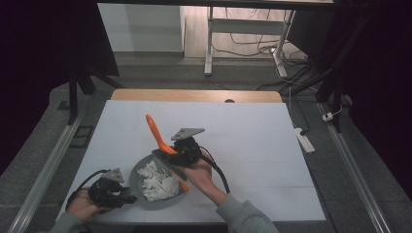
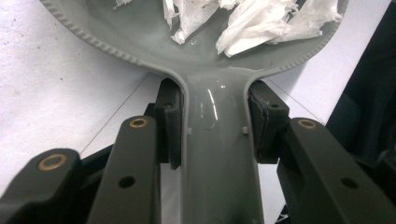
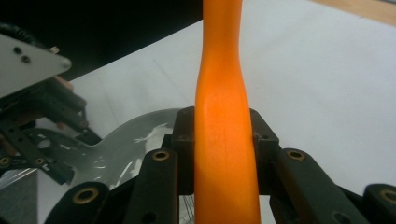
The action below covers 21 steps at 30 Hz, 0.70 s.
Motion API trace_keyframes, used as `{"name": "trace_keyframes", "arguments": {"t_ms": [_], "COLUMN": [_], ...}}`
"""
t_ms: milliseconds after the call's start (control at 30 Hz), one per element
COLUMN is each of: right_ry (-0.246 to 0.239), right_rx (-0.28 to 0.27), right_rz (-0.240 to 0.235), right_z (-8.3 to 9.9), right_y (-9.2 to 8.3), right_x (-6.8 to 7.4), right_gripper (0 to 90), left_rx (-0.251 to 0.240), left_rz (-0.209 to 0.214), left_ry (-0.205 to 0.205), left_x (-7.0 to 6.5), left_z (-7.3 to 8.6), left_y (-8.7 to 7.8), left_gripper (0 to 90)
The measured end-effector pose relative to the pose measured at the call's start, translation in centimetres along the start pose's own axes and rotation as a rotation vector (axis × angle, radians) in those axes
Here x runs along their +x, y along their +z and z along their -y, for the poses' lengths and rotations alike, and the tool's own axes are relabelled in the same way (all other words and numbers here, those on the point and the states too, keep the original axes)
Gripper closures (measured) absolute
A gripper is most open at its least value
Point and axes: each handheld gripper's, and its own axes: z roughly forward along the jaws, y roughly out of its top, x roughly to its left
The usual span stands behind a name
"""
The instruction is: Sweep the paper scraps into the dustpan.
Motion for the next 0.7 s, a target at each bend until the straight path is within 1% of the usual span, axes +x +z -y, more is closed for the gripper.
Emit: {"name": "trace_keyframes", "arguments": {"t_ms": [200,300,400,467,567,633,700], "right_ry": [0.004,-0.009,0.022,0.031,0.017,0.018,0.027], "right_rx": [-0.016,0.008,0.033,0.053,0.085,0.086,0.08], "right_rz": [0.039,0.077,0.086,0.077,0.052,0.02,-0.024], "right_z": [-0.1,0.2,1.0,1.5,1.9,1.9,1.8], "right_y": [-1.1,-1.3,-0.9,-0.3,1.1,2.0,2.8], "right_x": [-1.1,-1.7,-2.5,-2.5,-1.7,-0.9,0.0], "right_gripper": [70.3,70.3,70.3,70.3,70.3,70.3,70.3], "left_rx": [0.0,0.0,-0.001,0.0,0.002,0.003,0.002], "left_rz": [0.001,-0.001,-0.003,-0.004,-0.003,-0.003,-0.003], "left_ry": [-0.001,-0.003,-0.004,-0.004,-0.001,-0.001,-0.003], "left_x": [0.0,0.0,-0.1,-0.1,-0.1,-0.1,-0.1], "left_z": [0.0,0.0,0.0,0.0,0.0,0.0,0.0], "left_y": [0.0,0.1,0.1,0.1,0.1,0.1,0.1], "left_gripper": [61.3,61.3,61.3,61.2,61.3,61.3,61.3]}}
